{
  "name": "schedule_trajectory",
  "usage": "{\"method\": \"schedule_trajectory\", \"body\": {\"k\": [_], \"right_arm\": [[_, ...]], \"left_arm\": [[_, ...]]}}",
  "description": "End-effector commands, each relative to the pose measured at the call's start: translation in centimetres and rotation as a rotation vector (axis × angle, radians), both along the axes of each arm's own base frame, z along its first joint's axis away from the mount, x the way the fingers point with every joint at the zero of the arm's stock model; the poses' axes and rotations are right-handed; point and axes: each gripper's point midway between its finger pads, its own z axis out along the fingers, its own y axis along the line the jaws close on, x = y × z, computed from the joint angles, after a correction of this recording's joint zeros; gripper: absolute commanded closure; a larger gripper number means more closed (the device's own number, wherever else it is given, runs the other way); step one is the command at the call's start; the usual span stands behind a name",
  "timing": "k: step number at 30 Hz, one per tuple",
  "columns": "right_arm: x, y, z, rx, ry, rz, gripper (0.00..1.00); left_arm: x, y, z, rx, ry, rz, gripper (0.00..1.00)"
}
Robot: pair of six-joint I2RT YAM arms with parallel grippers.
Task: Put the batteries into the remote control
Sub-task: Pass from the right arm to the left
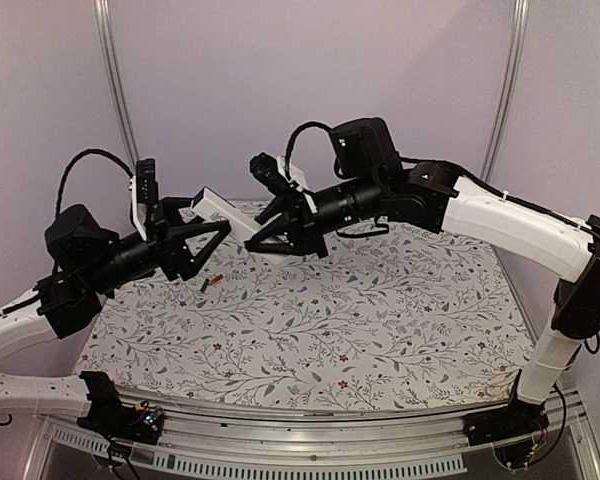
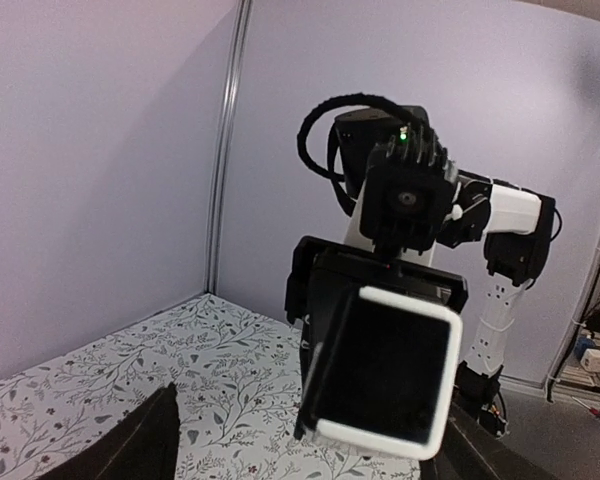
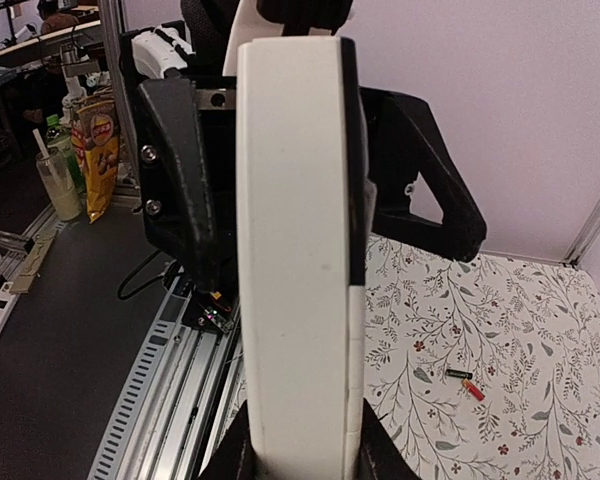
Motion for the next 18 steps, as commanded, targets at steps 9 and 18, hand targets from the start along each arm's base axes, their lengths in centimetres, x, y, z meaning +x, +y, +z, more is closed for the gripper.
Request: {"method": "schedule_trajectory", "body": {"k": [9, 18], "right_arm": [[-0.5, -0.5, 1.1, 0.023, -0.027, 0.075, 1.0], [3.5, 0.0, 1.5, 0.05, -0.093, -0.152, 0.29]], "left_arm": [[-1.0, -1.6, 2.6, -0.039, -0.133, -0.083, 0.86], [0.6, -0.6, 2.2, -0.129, -0.002, -0.008, 1.0]]}}
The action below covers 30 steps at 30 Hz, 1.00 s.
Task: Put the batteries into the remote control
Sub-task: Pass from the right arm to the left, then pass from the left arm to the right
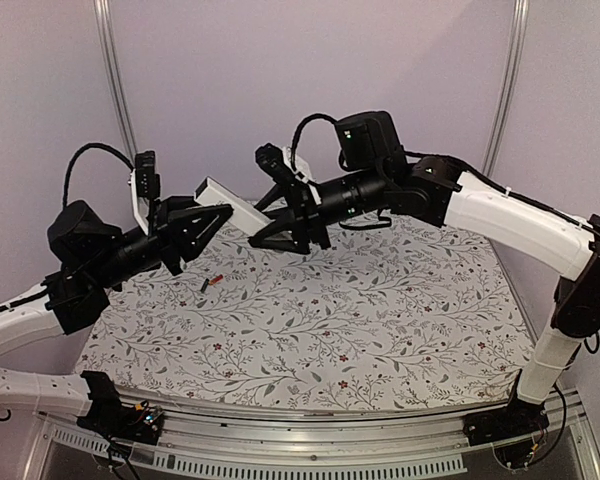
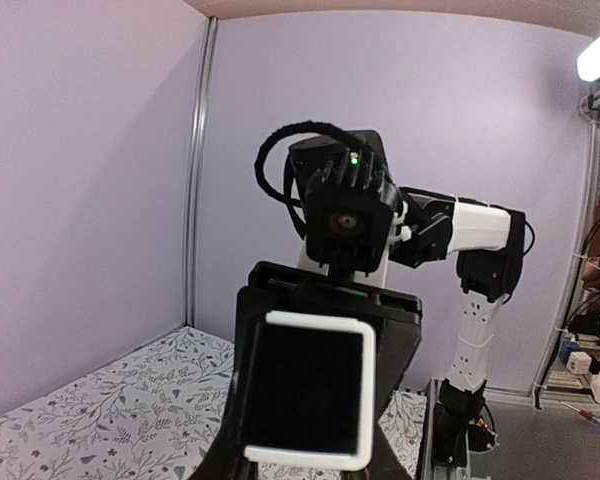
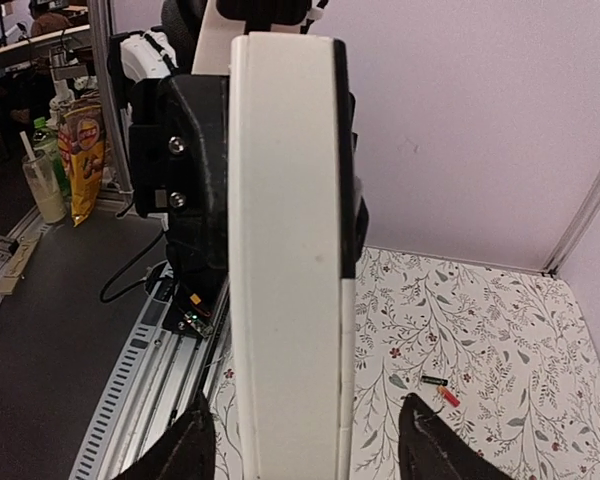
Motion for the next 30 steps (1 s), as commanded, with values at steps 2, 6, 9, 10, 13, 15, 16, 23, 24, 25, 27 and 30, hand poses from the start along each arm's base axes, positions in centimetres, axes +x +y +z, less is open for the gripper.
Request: {"method": "schedule_trajectory", "body": {"k": [2, 6, 9, 10, 13, 15, 16, 23, 24, 25, 27, 30], "right_arm": [[6.2, 0.5, 1.2, 0.089, -0.158, -0.429, 0.19], [5.6, -1.2, 2.6, 0.232, -0.405, -0.654, 0.09], [6.4, -1.7, 3.0, 0.218, -0.444, -0.726, 0.17], [6.6, -1.4, 2.5, 0.203, -0.45, -0.742, 0.2], [6.5, -0.2, 1.4, 0.164, -0.5, -0.745, 0.23], [7.1, 0.6, 0.7, 0.136, -0.529, -0.766, 0.3], [7.4, 0.8, 0.6, 0.128, -0.537, -0.779, 0.34], [7.4, 1.9, -0.3, 0.102, -0.583, -0.757, 0.48], [7.4, 1.9, -0.2, 0.108, -0.585, -0.757, 0.5], [7.4, 1.9, -0.1, 0.112, -0.584, -0.758, 0.55], [7.3, 1.9, 0.2, 0.121, -0.582, -0.759, 0.75], [6.6, 1.9, 0.6, 0.136, -0.576, -0.742, 1.0]], "left_arm": [[2.7, 1.8, 0.1, -0.125, 0.164, 0.144, 1.0], [4.1, 3.2, -0.4, -0.173, 0.241, 0.235, 1.0], [4.1, 3.6, -0.5, -0.173, 0.255, 0.252, 1.0], [4.2, 3.9, -0.5, -0.174, 0.256, 0.265, 1.0], [4.4, 4.4, -0.7, -0.176, 0.257, 0.295, 1.0], [4.3, 4.4, -0.8, -0.177, 0.257, 0.292, 1.0], [4.2, 4.5, -0.7, -0.18, 0.255, 0.29, 1.0], [4.0, 4.5, -0.2, -0.195, 0.256, 0.276, 1.0], [4.0, 4.5, -0.2, -0.196, 0.255, 0.276, 1.0], [4.0, 4.5, -0.2, -0.196, 0.255, 0.275, 1.0], [4.1, 4.4, -0.3, -0.189, 0.254, 0.278, 1.0], [3.9, 4.7, -0.1, -0.179, 0.245, 0.284, 0.97]]}}
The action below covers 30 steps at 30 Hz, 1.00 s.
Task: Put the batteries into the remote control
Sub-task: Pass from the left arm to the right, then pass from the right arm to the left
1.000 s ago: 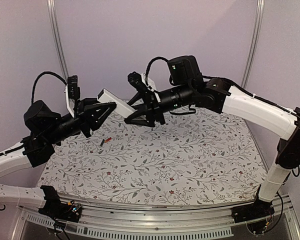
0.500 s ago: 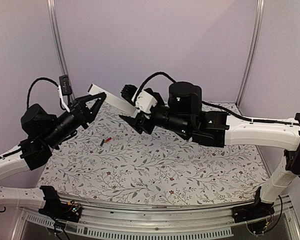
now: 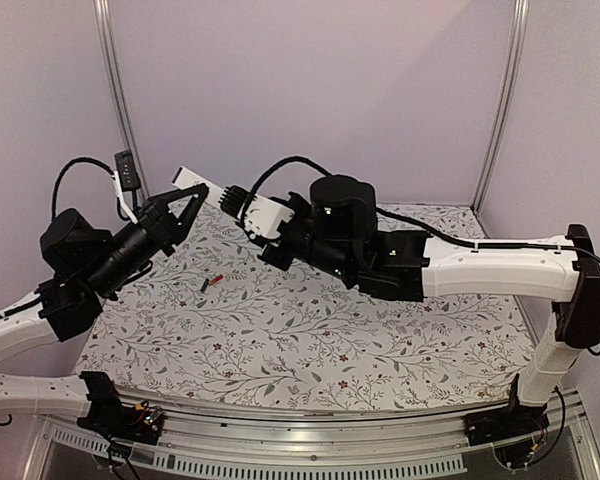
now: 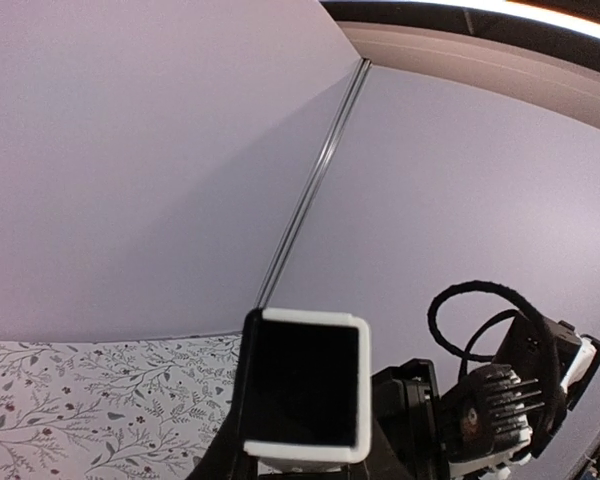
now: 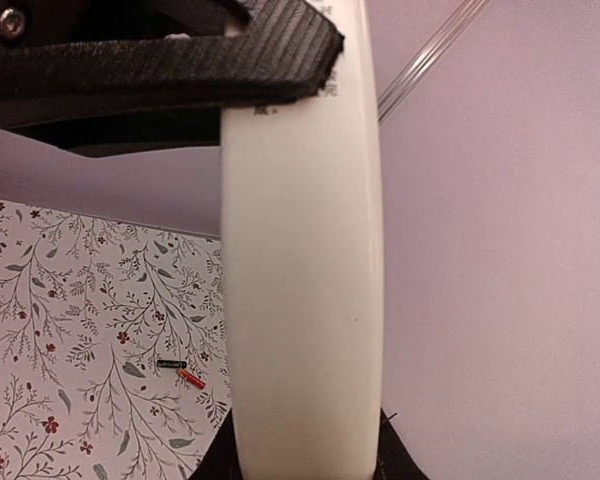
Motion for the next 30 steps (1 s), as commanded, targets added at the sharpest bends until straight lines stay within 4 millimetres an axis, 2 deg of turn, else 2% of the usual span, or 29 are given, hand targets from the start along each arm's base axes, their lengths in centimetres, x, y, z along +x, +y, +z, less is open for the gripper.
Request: {"method": "schedule_trajectory", "body": {"k": [1, 2, 3, 4, 5, 7, 10, 13, 17, 21, 23, 24, 25, 28, 30], "right_arm": [[-0.4, -0.3, 2.5, 0.074, -0.005, 0.005, 1.0], [-0.8, -0.2, 2.5, 0.07, 0.008, 0.026, 1.0], [-1.2, -0.3, 2.8, 0.072, 0.022, 0.053, 1.0], [-1.8, -0.2, 2.7, 0.058, 0.041, 0.1, 1.0], [-2.7, -0.1, 2.9, 0.05, 0.073, 0.166, 1.0], [-5.2, -0.1, 3.1, 0.008, 0.176, 0.367, 1.0], [-8.5, -0.6, 3.4, -0.042, 0.332, 0.611, 1.0], [-10.3, -0.9, 3.4, -0.061, 0.386, 0.715, 1.0], [-10.3, -0.7, 3.8, -0.054, 0.39, 0.72, 1.0], [-10.1, -0.5, 3.8, -0.055, 0.398, 0.717, 1.0], [-10.0, -0.4, 3.7, -0.055, 0.405, 0.709, 1.0], [-10.0, -0.4, 3.6, -0.057, 0.407, 0.706, 1.0], [-9.9, -0.4, 3.6, -0.057, 0.409, 0.705, 1.0], [-9.9, -0.4, 3.5, -0.059, 0.415, 0.701, 1.0], [-9.9, -0.5, 3.3, -0.065, 0.42, 0.698, 1.0]], "left_arm": [[-0.9, 0.2, 0.7, 0.032, -0.044, -0.013, 0.79], [-1.5, 0.2, 1.2, 0.046, -0.072, -0.024, 0.51], [-2.2, 0.3, 1.7, 0.07, -0.113, -0.042, 0.32], [-3.1, 0.5, 2.4, 0.09, -0.164, -0.051, 0.22], [-4.0, 0.7, 2.7, 0.127, -0.233, -0.055, 0.17], [-5.5, 1.6, 2.9, 0.164, -0.339, -0.051, 0.12], [-6.2, 2.7, 3.1, 0.179, -0.392, -0.01, 0.12], [-6.9, 1.9, 2.8, 0.201, -0.42, -0.069, 0.12], [-8.5, -0.3, 2.6, 0.206, -0.474, -0.215, 0.12], [-8.4, -1.9, 2.4, 0.205, -0.485, -0.268, 0.13], [-8.2, -2.6, 2.4, 0.21, -0.488, -0.278, 0.17], [-8.2, -3.0, 2.3, 0.216, -0.488, -0.285, 0.2], [-8.2, -3.2, 2.3, 0.219, -0.489, -0.29, 0.27], [-8.2, -3.5, 2.2, 0.211, -0.493, -0.294, 0.55], [-8.5, -3.4, 2.3, 0.194, -0.499, -0.3, 0.69]]}}
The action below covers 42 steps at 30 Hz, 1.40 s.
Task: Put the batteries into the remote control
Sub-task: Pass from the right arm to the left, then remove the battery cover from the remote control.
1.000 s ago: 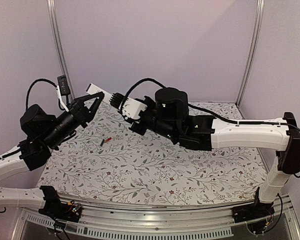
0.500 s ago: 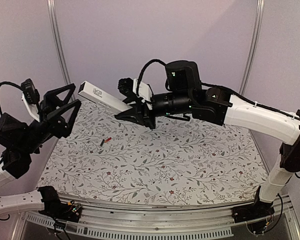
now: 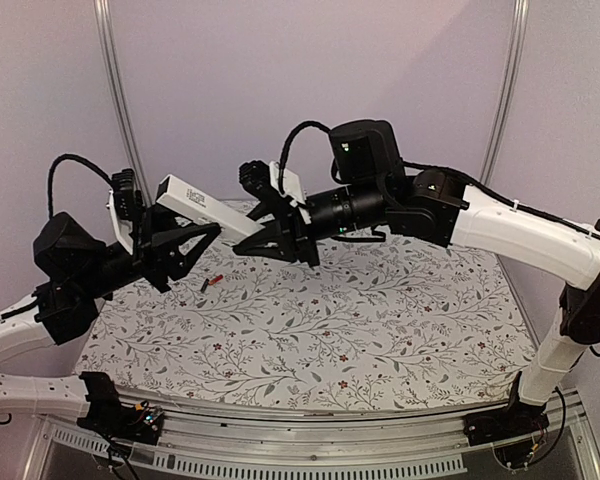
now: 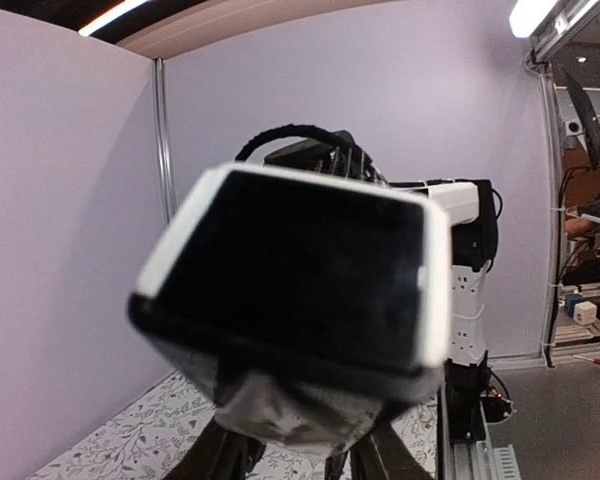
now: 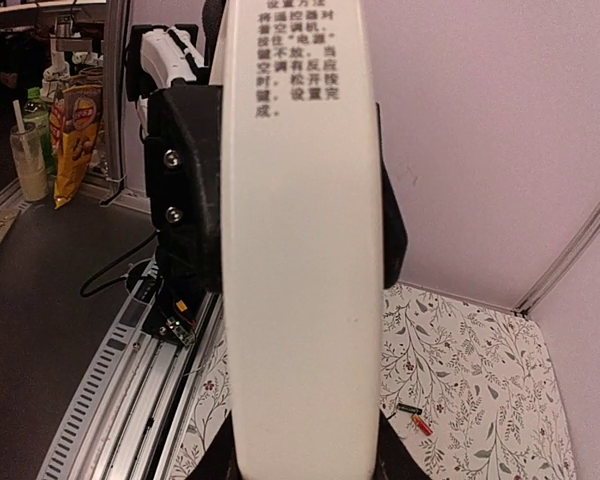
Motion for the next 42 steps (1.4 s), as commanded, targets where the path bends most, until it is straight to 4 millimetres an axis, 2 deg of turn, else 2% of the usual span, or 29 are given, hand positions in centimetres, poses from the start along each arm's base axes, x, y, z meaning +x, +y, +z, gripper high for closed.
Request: {"method": "schedule_trajectory", "body": {"k": [1, 6, 8, 11, 12, 14, 15, 16, 19, 21, 22, 24, 27, 33, 36, 42], "right_arm": [[-0.4, 0.0, 0.5, -0.002, 0.016, 0.018, 1.0], [-0.4, 0.0, 0.4, -0.007, 0.019, 0.016, 1.0], [-0.5, 0.0, 0.5, -0.004, 0.021, 0.022, 1.0], [-0.5, 0.0, 0.8, 0.0, 0.018, 0.023, 0.98], [-0.3, 0.0, 0.9, 0.004, 0.012, 0.012, 0.8], [0.6, 0.1, 1.2, 0.015, -0.003, -0.036, 0.26], [1.1, 0.0, 1.5, 0.031, -0.019, -0.072, 0.06], [1.7, -0.1, 1.5, 0.044, -0.036, -0.108, 0.02], [3.0, -1.7, 1.7, 0.141, -0.136, -0.215, 0.01], [2.7, -3.3, 4.3, 0.31, -0.248, -0.247, 0.01], [2.0, -4.5, 5.7, 0.375, -0.301, -0.243, 0.01], [1.2, -5.5, 6.8, 0.44, -0.408, -0.226, 0.01], [1.3, -4.9, 7.4, 0.461, -0.499, -0.216, 0.01], [1.7, -3.4, 7.3, 0.467, -0.608, -0.193, 0.05], [1.0, -2.9, 7.0, 0.47, -0.648, -0.137, 0.13], [0.0, -2.0, 6.8, 0.467, -0.683, -0.056, 0.36]], "left_arm": [[-1.1, 0.3, 1.7, -0.067, -0.043, -0.03, 0.73], [-1.7, -0.1, 1.8, -0.075, -0.037, -0.074, 0.9], [-1.9, -0.3, 1.8, -0.079, -0.026, -0.085, 1.0], [-1.8, -0.1, 2.0, -0.113, -0.014, -0.087, 1.0], [-1.7, 0.1, 2.1, -0.135, 0.002, -0.081, 1.0], [-0.8, 0.8, 2.5, -0.191, 0.048, -0.034, 1.0], [0.0, 1.4, 2.5, -0.228, 0.095, 0.003, 1.0], [0.8, 2.3, 2.7, -0.271, 0.132, 0.048, 1.0], [2.5, 4.2, 3.1, -0.381, 0.239, 0.131, 1.0], [2.8, 4.2, 3.4, -0.396, 0.293, 0.124, 1.0], [3.1, 4.0, 3.5, -0.399, 0.329, 0.119, 1.0], [3.6, 3.6, 3.6, -0.411, 0.4, 0.102, 1.0], [4.1, 3.0, 3.5, -0.419, 0.48, 0.068, 1.0], [3.9, 2.4, 4.1, -0.394, 0.542, 0.006, 1.0], [3.8, 2.3, 4.1, -0.388, 0.557, -0.002, 1.0], [3.6, 1.6, 4.2, -0.374, 0.578, -0.046, 1.0]]}}
